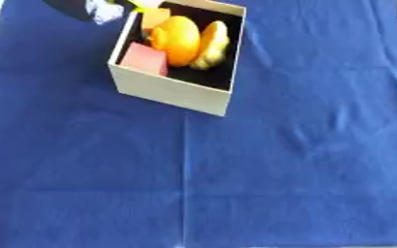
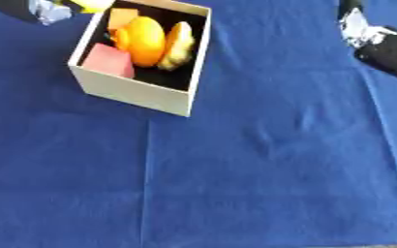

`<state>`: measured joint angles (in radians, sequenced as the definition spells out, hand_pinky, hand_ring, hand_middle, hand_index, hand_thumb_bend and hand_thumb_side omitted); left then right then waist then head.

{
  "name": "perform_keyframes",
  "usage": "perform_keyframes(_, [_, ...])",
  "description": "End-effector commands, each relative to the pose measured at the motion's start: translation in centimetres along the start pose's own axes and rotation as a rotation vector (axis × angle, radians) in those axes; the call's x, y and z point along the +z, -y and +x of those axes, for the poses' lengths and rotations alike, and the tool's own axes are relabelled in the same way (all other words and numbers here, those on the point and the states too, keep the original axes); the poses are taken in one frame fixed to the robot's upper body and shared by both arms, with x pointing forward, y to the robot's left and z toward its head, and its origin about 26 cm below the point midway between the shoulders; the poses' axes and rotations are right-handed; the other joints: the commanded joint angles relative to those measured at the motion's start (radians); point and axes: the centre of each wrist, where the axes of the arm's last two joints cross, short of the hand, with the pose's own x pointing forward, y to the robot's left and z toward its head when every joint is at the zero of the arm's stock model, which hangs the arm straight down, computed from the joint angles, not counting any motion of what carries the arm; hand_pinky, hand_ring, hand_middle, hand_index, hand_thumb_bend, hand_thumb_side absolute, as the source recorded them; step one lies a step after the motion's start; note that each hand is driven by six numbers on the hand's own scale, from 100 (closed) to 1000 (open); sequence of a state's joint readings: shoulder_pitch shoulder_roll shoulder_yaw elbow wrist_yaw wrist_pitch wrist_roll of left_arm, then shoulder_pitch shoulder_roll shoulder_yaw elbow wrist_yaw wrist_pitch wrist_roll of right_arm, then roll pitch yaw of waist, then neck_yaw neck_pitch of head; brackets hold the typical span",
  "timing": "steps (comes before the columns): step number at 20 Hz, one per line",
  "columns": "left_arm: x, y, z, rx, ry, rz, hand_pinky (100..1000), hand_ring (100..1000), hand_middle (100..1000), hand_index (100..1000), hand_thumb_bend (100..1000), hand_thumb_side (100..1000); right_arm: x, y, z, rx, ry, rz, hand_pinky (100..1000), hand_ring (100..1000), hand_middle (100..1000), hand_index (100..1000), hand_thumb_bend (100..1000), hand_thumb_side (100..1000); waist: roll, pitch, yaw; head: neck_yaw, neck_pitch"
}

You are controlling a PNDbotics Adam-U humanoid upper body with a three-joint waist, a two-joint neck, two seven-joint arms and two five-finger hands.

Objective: Pick up objects on the table and place them in the box.

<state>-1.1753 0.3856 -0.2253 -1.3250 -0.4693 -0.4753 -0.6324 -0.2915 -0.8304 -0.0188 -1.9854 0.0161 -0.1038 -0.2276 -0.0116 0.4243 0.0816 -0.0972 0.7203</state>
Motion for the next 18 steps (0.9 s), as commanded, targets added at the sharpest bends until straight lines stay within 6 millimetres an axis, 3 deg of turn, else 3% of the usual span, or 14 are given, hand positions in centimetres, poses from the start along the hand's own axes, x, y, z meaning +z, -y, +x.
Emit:
perform_keyframes(1, [-1.0,0.7,-0.9,0.031,-0.012,-0.025,763,662,575,599,100,100,-0.6,0.8,0.6,0.009,0.035,-0.008,940,832,769,857,100,457,-0.002,-0.031,-0.003,0.005,-0.005])
perform_keyframes(7, [-1.1,3.9,-3.0,0.049,-0.053,-0.124,803,744,683,719,212,100,-0.7,0.8,0.7,0.002,0.034,-0.008,940,832,769,857,100,463,0.002,-0.030,-0.004,0.001,-0.004])
perform_keyframes(8, [-1.0,4.1,-3.1,0.039,-0.049,-0.143,816,770,718,774,237,100,-0.7,0.8,0.7,0.002,0.034,-0.008,941,832,769,857,100,463,0.003,-0.030,-0.003,0.000,-0.004])
perform_keyframes(11, [-0.5,4.6,-3.7,0.019,-0.044,-0.190,862,859,820,915,303,240,-0.6,0.8,0.6,0.001,0.031,-0.007,941,832,769,857,100,463,0.002,-0.031,-0.002,-0.002,-0.003])
perform_keyframes(13, [-0.1,4.4,-3.8,-0.001,-0.043,-0.195,891,903,883,989,413,402,-0.6,0.8,0.6,0.001,0.029,-0.006,941,832,769,857,100,464,0.002,-0.032,-0.001,-0.003,-0.003])
perform_keyframes(16, [0.4,3.9,-3.7,-0.035,-0.046,-0.171,897,913,895,1000,475,492,-0.5,0.7,0.6,0.000,0.027,-0.005,941,833,769,857,100,464,0.000,-0.034,0.001,-0.005,-0.002])
perform_keyframes(18, [0.6,3.8,-3.6,-0.039,-0.042,-0.143,899,914,893,993,460,522,-0.4,0.7,0.5,0.000,0.023,-0.004,941,833,769,857,100,464,-0.001,-0.035,0.003,-0.007,-0.002])
